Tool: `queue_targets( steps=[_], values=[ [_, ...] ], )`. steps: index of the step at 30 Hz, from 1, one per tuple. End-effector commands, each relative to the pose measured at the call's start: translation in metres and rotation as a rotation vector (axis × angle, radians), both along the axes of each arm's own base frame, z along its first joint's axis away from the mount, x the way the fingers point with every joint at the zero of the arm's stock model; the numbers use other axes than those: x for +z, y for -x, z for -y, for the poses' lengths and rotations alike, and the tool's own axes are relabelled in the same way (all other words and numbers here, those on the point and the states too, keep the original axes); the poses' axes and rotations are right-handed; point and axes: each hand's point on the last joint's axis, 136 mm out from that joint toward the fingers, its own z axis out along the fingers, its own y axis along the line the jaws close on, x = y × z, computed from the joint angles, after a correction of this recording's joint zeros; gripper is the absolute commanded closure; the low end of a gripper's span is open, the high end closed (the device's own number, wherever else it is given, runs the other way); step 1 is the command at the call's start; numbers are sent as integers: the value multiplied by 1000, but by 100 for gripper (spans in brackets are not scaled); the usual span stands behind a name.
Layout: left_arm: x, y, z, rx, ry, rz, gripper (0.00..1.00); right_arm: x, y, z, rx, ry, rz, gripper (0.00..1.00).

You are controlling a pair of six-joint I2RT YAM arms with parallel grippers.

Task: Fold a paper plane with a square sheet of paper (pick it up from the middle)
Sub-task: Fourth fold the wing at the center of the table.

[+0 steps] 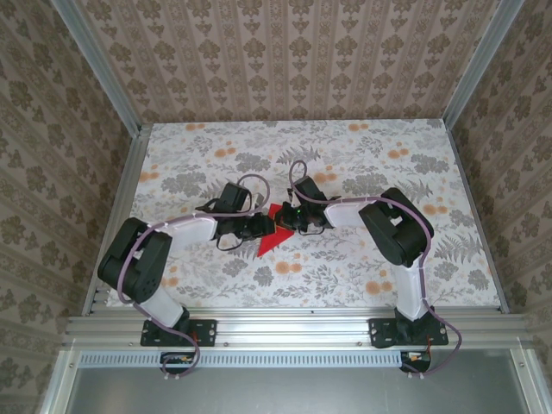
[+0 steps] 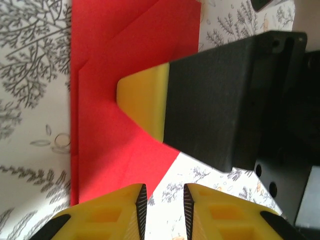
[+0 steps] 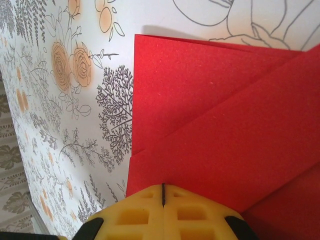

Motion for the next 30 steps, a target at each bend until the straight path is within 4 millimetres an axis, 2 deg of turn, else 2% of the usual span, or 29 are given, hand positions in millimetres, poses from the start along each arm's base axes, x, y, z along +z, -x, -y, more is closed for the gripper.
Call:
queue_targets(
  steps=[1,7,17,22,30],
  values=[
    [-3,-7,8,3,26,-19,71,-50,17,24,-38,115,-125,100],
    [-14,-13,7,4,57,-65,75,-52,17,24,-56,93,-139,100],
    [-20,-14,9,-9,75,-82,79,-57,19,26,-63,92,-154,100],
    [-25,-9,7,-17,62,-99,81,-57,18,26,-64,90,-156,100],
    [-42,7,-13,-5,-36,-139,84,-60,18,29,-72,99,-164,100]
  ],
)
